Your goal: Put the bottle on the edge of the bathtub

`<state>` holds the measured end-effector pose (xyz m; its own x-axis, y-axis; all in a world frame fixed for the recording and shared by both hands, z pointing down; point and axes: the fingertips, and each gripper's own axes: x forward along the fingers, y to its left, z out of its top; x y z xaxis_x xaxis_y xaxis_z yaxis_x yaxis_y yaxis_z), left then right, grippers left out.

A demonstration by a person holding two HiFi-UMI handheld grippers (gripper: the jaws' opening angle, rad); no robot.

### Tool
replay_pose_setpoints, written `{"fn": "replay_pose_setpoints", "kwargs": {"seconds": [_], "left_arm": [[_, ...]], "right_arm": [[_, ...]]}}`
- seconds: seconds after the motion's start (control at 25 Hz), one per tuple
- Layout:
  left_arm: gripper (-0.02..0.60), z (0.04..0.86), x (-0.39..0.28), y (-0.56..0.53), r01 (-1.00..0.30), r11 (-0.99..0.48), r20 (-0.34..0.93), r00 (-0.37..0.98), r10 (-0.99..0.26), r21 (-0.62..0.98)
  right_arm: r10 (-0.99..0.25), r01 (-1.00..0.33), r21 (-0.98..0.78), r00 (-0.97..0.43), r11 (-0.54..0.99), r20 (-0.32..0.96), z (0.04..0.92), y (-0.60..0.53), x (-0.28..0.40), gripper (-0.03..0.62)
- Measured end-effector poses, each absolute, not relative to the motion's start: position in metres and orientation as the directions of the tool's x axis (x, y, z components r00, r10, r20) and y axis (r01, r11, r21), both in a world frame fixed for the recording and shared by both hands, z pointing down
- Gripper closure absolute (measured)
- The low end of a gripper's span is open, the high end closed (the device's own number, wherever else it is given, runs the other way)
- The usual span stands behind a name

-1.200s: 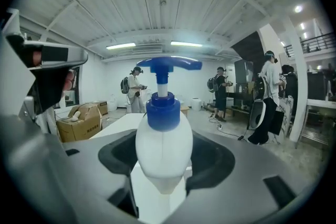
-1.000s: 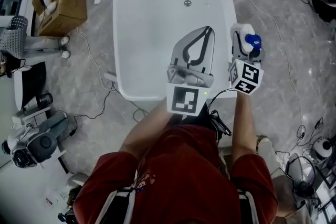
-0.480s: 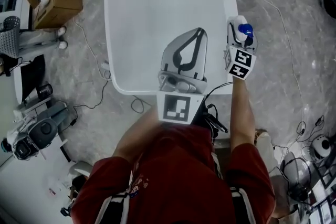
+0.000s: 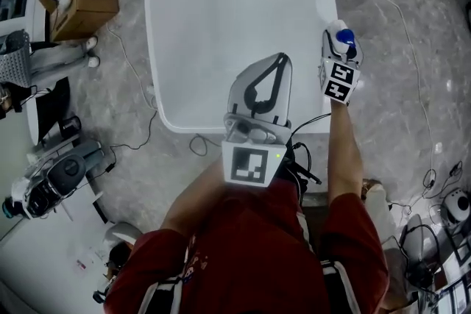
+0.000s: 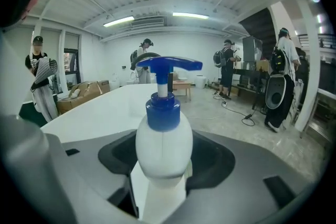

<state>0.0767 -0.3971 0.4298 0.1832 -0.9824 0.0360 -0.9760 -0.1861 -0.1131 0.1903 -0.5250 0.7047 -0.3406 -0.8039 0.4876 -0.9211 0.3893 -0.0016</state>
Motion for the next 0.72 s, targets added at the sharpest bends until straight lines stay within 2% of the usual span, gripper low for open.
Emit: {"fn": "replay_pose_setpoints", "kwargs": {"seconds": [0.36,0.52,0.72], "left_arm": [[0.566,0.448,0.088,-0.393,-0.978,-0.173,0.08,0.165,-0.983,-0.119],[0.566,0.446,0.092,-0.393,-0.978,-0.179,0.076,0.172,-0.982,-0.11],[0.566,0.442,0.096,-0.391,-0.977,-0.187,0.061,0.181,-0.982,-0.103]], "right_arm": [[-0.807,-0.919,-0.025,-0.359,0.394,0.469,0.721,-0.526,0.195,0.319],[-0.796,-0.919,-0.034,-0.359,0.393,0.488,0.727,-0.521,0.195,0.255],[-0.802,-0.924,-0.034,-0.349,0.382,0.485,0.723,-0.518,0.198,0.238]]}}
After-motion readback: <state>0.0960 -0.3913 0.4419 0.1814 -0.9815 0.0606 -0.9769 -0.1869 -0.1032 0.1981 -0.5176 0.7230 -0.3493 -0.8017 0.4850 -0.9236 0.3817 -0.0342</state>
